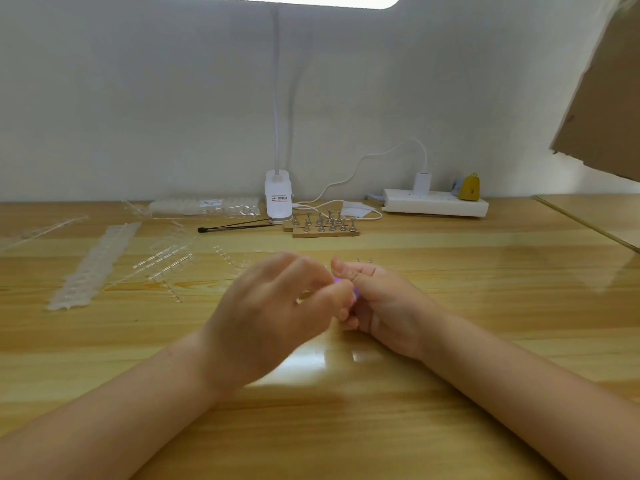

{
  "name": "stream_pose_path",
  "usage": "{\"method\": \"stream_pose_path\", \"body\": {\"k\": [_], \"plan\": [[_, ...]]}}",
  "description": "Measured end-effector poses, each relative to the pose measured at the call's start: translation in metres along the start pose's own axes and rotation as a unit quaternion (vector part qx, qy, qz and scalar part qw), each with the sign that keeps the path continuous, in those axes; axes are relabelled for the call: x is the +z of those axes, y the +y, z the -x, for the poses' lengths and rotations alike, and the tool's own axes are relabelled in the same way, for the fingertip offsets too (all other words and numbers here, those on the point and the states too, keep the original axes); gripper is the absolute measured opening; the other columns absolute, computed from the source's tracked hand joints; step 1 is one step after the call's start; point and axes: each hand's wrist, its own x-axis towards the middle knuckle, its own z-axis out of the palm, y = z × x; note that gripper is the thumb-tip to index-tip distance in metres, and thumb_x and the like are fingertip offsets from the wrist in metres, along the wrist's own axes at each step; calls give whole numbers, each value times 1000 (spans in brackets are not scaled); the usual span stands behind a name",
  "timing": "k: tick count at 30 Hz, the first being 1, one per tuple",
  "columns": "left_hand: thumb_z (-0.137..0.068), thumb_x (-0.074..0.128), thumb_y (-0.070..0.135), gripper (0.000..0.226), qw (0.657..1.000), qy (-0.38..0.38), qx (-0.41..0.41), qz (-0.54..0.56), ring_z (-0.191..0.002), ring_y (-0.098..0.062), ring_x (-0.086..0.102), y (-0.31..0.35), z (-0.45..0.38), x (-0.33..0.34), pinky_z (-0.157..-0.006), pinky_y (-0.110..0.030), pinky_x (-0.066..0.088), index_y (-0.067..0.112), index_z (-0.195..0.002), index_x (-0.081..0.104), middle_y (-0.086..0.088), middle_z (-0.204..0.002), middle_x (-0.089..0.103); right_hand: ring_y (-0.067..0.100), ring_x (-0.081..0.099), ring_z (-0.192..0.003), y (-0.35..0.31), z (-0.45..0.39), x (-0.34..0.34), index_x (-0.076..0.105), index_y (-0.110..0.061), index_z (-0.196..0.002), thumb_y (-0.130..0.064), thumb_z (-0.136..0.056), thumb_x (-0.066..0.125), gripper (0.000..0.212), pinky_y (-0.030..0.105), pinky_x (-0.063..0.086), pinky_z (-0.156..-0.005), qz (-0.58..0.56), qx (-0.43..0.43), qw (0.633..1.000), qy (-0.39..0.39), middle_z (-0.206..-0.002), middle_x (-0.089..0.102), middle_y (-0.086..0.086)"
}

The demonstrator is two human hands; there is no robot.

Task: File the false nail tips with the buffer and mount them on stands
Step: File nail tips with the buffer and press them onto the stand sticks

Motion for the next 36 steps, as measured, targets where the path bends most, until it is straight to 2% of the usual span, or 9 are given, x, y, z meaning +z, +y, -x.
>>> {"method": "stream_pose_path", "body": {"k": [4,8,13,18,23,27,29,32,36], "plan": [[-84,69,8,21,998,0,-62,-18,-63,-25,58,-19,4,-7,-60,-38,50,18,-100,60,-8,-73,62,7,47,-50,-1,0,-2,61,-18,-67,-33,-84,56,23,17,36,-45,-28,7,1000,4,-62,49,-4],[-81,70,7,30,999,19,16,23,-70,-21,60,1,-1,0,-68,-33,50,19,-104,55,-3,-89,61,6,45,-49,-1,1,0,61,-18,-65,-35,-87,51,30,17,34,-47,2,14,1000,-24,-57,50,-4],[-83,68,8,27,999,-7,-32,-13,-66,-24,61,-21,5,-7,-65,-32,50,19,-101,52,-8,-78,66,6,45,-48,-4,3,-1,52,-16,-70,-33,-87,50,24,16,33,-47,6,31,999,-24,-59,46,-7],[-82,69,6,30,998,4,48,26,-72,-21,58,-3,0,-3,-68,-33,51,18,-104,54,-2,-96,54,5,45,-47,-5,5,1,56,-16,-67,-32,-88,49,27,18,30,-48,31,33,998,-51,-54,50,-8],[-77,73,3,37,1000,-16,-5,-10,-66,-23,61,-21,4,-9,-62,-35,53,18,-103,52,-8,-81,66,7,44,-48,-6,4,0,61,-20,-65,-33,-87,52,27,17,32,-47,33,41,998,-41,-62,43,-5],[-84,66,7,26,998,-2,62,34,-76,-21,57,-3,0,-6,-70,-33,51,17,-106,56,-2,-95,55,6,44,-47,-5,4,0,63,-17,-69,-29,-92,53,28,18,33,-47,37,43,996,-63,-57,51,-4],[-84,65,5,28,999,-18,46,20,-74,-21,57,-5,-1,-5,-68,-33,51,18,-106,55,-3,-93,58,6,44,-46,-6,4,0,65,-20,-65,-24,-90,57,27,17,33,-45,37,42,997,-53,-57,50,-5],[-79,70,2,29,999,-30,-7,-20,-66,-24,60,-22,1,-9,-62,-36,52,17,-101,59,-9,-80,65,7,45,-46,-7,3,-1,65,-23,-61,-30,-85,56,26,17,34,-44,22,43,999,-25,-59,47,-7],[-80,68,5,30,1000,-7,27,10,-73,-19,56,-6,-2,-6,-70,-30,50,19,-104,56,-2,-92,58,6,44,-45,-5,3,0,61,-15,-70,-31,-85,56,22,17,34,-43,26,40,999,-15,-57,51,-4]]}}
